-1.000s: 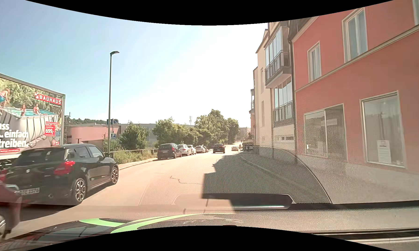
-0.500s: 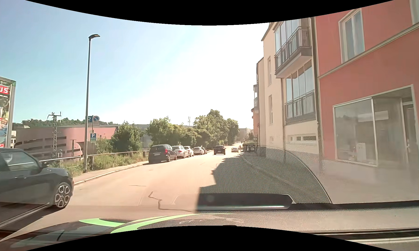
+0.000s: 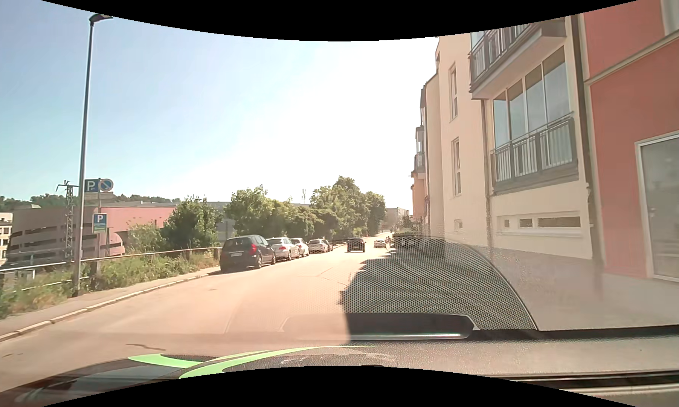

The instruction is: Follow the waypoints while adhering to traffic rules and regulations

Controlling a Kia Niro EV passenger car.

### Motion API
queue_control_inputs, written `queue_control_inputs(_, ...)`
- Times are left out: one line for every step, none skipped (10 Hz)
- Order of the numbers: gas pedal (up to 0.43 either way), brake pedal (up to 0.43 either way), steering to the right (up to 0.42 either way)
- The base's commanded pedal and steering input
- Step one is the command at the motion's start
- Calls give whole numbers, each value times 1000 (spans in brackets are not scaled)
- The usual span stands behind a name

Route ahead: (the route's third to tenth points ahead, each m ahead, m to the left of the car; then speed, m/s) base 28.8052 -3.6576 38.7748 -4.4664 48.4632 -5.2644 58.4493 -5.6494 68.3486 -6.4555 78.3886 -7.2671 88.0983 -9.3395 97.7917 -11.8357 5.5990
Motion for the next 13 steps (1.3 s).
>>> queue_control_inputs(79, 0, 19)
queue_control_inputs(67, 0, 22)
queue_control_inputs(59, 0, 24)
queue_control_inputs(39, 0, 24)
queue_control_inputs(39, 0, 24)
queue_control_inputs(39, 0, 24)
queue_control_inputs(28, 0, 24)
queue_control_inputs(28, 0, 24)
queue_control_inputs(8, 0, 24)
queue_control_inputs(0, 0, 25)
queue_control_inputs(0, 0, 26)
queue_control_inputs(0, 0, 26)
queue_control_inputs(0, 0, 26)
